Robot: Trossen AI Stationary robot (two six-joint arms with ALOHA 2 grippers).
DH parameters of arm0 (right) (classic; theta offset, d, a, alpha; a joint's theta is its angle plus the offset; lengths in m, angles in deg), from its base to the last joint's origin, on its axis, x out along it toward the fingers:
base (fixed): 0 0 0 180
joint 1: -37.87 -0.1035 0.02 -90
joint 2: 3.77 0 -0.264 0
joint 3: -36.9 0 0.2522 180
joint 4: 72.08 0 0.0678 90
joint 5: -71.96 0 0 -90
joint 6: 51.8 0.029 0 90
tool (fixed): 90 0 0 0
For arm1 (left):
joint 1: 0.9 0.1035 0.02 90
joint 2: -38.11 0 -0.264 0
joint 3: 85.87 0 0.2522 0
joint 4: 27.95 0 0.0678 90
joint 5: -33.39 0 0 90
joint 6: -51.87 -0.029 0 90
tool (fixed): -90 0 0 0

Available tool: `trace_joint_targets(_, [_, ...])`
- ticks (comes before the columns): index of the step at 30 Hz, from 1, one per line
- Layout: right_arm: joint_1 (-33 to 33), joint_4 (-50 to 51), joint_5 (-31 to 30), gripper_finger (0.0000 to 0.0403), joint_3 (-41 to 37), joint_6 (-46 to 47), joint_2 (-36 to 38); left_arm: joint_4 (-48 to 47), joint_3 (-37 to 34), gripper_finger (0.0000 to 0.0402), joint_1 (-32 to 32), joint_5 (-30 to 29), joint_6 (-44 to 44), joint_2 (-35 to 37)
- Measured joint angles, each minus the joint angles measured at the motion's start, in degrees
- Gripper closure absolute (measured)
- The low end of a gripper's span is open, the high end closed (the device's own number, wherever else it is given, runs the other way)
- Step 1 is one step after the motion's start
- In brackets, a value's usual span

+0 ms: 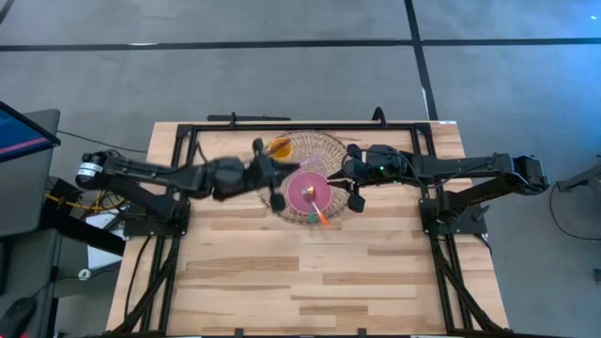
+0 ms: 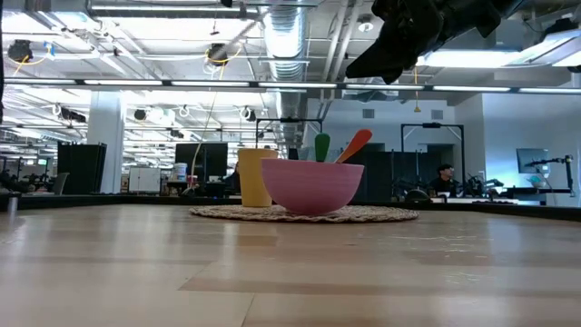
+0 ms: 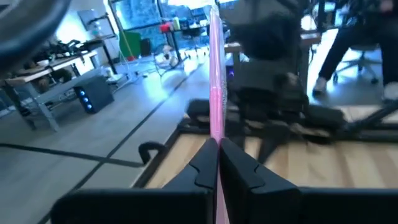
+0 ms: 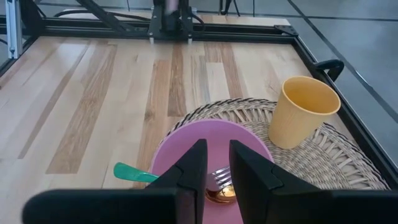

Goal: Pick & Place Utensil
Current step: Put the pink straw into the yellow cup

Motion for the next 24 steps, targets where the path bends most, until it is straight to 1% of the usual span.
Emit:
trace_joint_targets(2, [0.0, 0.0, 0.0, 0.0342, 0.0, 0.0, 0.0, 1.5, 0.0, 0.0394, 4.1, 5.3, 0.1, -0.3])
trace_joint_targets(5, [0.0, -0.1, 0.0, 0.0342, 0.0, 0.0, 0.0, 9.4, -3.7, 0.0394, 10.3, 15.6, 0.2, -0.4])
trace_joint_targets(7, [0.0, -0.3, 0.0, 0.0342, 0.0, 0.0, 0.0, 15.7, -7.9, 0.0394, 14.6, 18.6, 0.2, -0.1])
trace_joint_targets(9, [0.0, -0.5, 0.0, 0.0342, 0.0, 0.0, 0.0, 24.6, -13.0, 0.0394, 19.0, 20.0, 0.1, 0.0])
trace_joint_targets(11, [0.0, -0.5, 0.0, 0.0342, 0.0, 0.0, 0.0, 35.1, -18.2, 0.0394, 23.7, 22.9, 0.4, 0.0])
trace_joint_targets(14, [0.0, -0.6, 0.0, 0.0342, 0.0, 0.0, 0.0, 51.9, -25.2, 0.0394, 30.0, 31.2, 2.5, -1.1])
trace_joint_targets(16, [0.0, -0.9, 0.0, 0.0342, 0.0, 0.0, 0.0, 61.1, -28.4, 0.0394, 33.2, 35.4, 4.9, -2.3])
trace_joint_targets(18, [0.1, -1.3, 0.0, 0.0342, 0.0, -0.3, 0.0, 66.6, -31.0, 0.0394, 35.2, 36.5, 6.3, -3.8])
trace_joint_targets(21, [0.1, -2.7, 0.0, 0.0342, 0.0, -0.3, 0.0, 69.6, -32.8, 0.0394, 36.8, 36.7, 6.6, -6.9])
trace_joint_targets(24, [0.1, -3.4, 0.0, 0.0342, 0.0, -0.4, 0.0, 72.4, -32.9, 0.0394, 37.4, 36.7, 6.4, -10.8])
